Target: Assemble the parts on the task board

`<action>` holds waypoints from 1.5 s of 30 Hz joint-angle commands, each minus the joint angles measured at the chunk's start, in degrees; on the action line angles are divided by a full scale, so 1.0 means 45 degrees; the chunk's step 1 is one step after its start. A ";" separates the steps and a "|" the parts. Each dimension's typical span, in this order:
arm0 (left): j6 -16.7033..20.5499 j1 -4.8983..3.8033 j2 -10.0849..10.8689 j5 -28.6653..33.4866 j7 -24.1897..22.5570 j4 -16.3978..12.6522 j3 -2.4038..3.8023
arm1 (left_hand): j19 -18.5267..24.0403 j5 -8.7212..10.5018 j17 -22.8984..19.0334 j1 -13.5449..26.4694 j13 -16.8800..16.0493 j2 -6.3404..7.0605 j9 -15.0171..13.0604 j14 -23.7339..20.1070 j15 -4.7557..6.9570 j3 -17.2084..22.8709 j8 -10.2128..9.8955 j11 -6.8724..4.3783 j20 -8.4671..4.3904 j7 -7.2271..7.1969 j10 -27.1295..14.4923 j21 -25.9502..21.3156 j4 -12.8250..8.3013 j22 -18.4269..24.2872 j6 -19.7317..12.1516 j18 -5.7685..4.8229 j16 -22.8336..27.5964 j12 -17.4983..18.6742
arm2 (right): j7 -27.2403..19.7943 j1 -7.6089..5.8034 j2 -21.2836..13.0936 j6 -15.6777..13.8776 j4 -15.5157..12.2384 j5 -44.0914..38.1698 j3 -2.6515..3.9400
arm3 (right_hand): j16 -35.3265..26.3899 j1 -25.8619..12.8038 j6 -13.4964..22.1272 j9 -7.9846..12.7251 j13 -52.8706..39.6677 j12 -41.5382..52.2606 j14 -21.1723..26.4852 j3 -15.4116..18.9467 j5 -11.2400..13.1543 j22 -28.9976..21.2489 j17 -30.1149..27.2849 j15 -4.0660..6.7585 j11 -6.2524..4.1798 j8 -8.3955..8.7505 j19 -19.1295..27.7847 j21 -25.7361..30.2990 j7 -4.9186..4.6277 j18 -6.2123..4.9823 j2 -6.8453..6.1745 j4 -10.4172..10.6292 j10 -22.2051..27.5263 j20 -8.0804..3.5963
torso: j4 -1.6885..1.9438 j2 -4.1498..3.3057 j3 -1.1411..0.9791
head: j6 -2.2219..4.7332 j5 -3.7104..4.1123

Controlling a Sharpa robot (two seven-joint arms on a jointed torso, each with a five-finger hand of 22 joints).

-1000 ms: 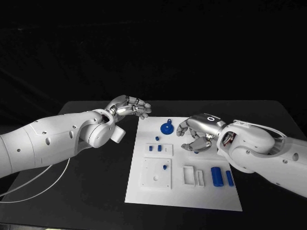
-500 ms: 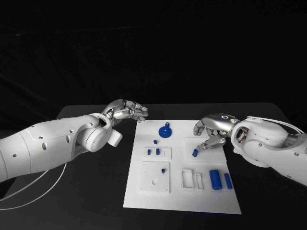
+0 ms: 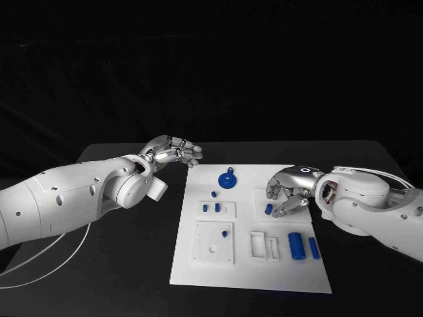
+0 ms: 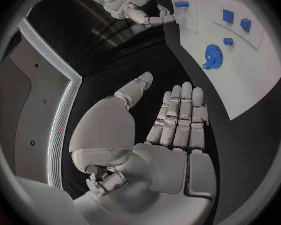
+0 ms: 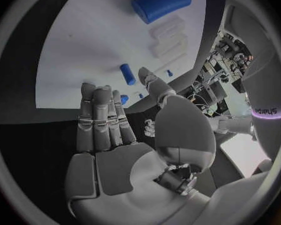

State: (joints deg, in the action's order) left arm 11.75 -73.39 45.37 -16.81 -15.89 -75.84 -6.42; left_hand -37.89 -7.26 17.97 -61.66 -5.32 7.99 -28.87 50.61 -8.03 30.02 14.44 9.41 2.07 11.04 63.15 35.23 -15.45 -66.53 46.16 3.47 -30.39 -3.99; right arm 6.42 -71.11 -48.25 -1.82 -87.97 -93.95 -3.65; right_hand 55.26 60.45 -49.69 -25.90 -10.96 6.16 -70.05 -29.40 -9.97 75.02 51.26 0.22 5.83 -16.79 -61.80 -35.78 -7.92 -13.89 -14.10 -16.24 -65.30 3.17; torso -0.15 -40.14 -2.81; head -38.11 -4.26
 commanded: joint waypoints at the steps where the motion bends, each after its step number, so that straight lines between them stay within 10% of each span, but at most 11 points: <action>1: -0.0121 -0.0013 -0.0003 -0.0043 -0.0115 -0.0016 0.0004 | 0.0053 -0.0026 0.0023 -0.0062 0.0013 0.0036 0.0017 -0.0092 0.0017 0.0001 0.0070 -0.0018 0.0021 -0.0011 -0.0091 -0.0044 0.0046 -0.0007 -0.0083 0.0228 0.0077 -0.0005 | -0.0019 0.0046 0.0071 0.0323 -0.0022 -0.0068 -0.0050 | 0.0063 0.0313 -0.0126 -0.0022 -0.0034 0.0134 -0.0032 -0.0085 0.0261 0.0187 -0.0050 0.0133 -0.0039 -0.0101 -0.0080 0.0046 -0.0084 -0.0247 0.0106 -0.0035 -0.0162 -0.0056 | 0.0002 -0.0004 0.0021 | -0.0012 0.0013; 11: -0.0137 -0.0013 0.0022 -0.0043 -0.0114 -0.0007 0.0004 | 0.0054 -0.0023 0.0035 -0.0059 0.0018 0.0031 0.0018 -0.0093 0.0014 -0.0003 0.0074 -0.0017 0.0024 -0.0011 -0.0092 -0.0050 0.0050 -0.0013 -0.0086 0.0228 0.0087 -0.0006 | -0.0148 0.0202 0.0239 -0.0003 0.0021 -0.0165 -0.0103 | 0.0224 0.0997 -0.0534 0.0093 -0.0232 0.0820 -0.0295 -0.1632 0.1447 0.0174 -0.0323 0.0381 -0.0304 -0.0226 -0.0403 0.0004 -0.0287 -0.0247 0.0255 0.0410 -0.0752 -0.0102 | 0.0003 -0.0002 0.0022 | -0.0082 -0.0015; 27: -0.0168 -0.0013 0.0011 -0.0043 -0.0091 -0.0001 0.0004 | 0.0056 -0.0022 0.0055 -0.0037 0.0029 0.0021 0.0018 -0.0095 0.0010 -0.0014 0.0080 -0.0015 0.0030 -0.0010 -0.0094 -0.0060 0.0068 -0.0022 -0.0089 0.0226 0.0104 -0.0006 | -0.0214 0.0292 0.0403 -0.0435 0.0053 -0.0152 -0.0114 | 0.0391 0.0853 -0.0761 0.0087 -0.0541 0.1245 -0.0407 -0.3094 0.1594 0.0216 -0.0444 0.0519 -0.0439 -0.0380 -0.0605 -0.0116 -0.0193 -0.0247 0.0347 0.1266 -0.0900 -0.0210 | -0.0008 0.0002 0.0000 | -0.0115 -0.0064; 45: -0.0179 -0.0013 0.0011 -0.0043 -0.0078 0.0020 0.0004 | 0.0058 -0.0024 0.0073 -0.0040 0.0038 0.0013 0.0018 -0.0096 0.0009 -0.0014 0.0087 -0.0015 0.0030 -0.0012 -0.0095 -0.0069 0.0071 -0.0030 -0.0092 0.0229 0.0119 -0.0007 | -0.0118 0.0336 0.0371 -0.0802 -0.0094 -0.0895 -0.0113 | 0.1001 0.1140 -0.1975 -0.0727 -0.1489 0.2278 -0.0866 -0.4741 0.1596 0.0255 -0.0168 0.1034 -0.0971 -0.1277 -0.1162 -0.0659 0.0404 -0.0247 0.0798 0.1247 -0.1852 -0.0548 | -0.0001 -0.0001 0.0008 | -0.0168 -0.0053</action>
State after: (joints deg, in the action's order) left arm 11.70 -73.39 45.47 -16.82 -15.84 -75.73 -6.43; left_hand -37.89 -7.26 18.19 -61.66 -5.23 7.99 -28.88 50.62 -8.02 30.02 14.44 9.41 2.07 11.05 63.15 35.22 -15.46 -66.61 46.17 3.80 -30.18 -3.99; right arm 6.17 -69.71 -46.60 -4.89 -88.14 -96.41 -4.13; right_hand 59.60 65.43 -58.24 -28.80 -14.85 16.19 -74.11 -50.45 -2.65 74.99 50.46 4.43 2.64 -22.35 -66.57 -38.59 -6.16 -13.76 -11.43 -10.72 -71.73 0.73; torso -0.15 -40.14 -2.78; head -38.85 -4.48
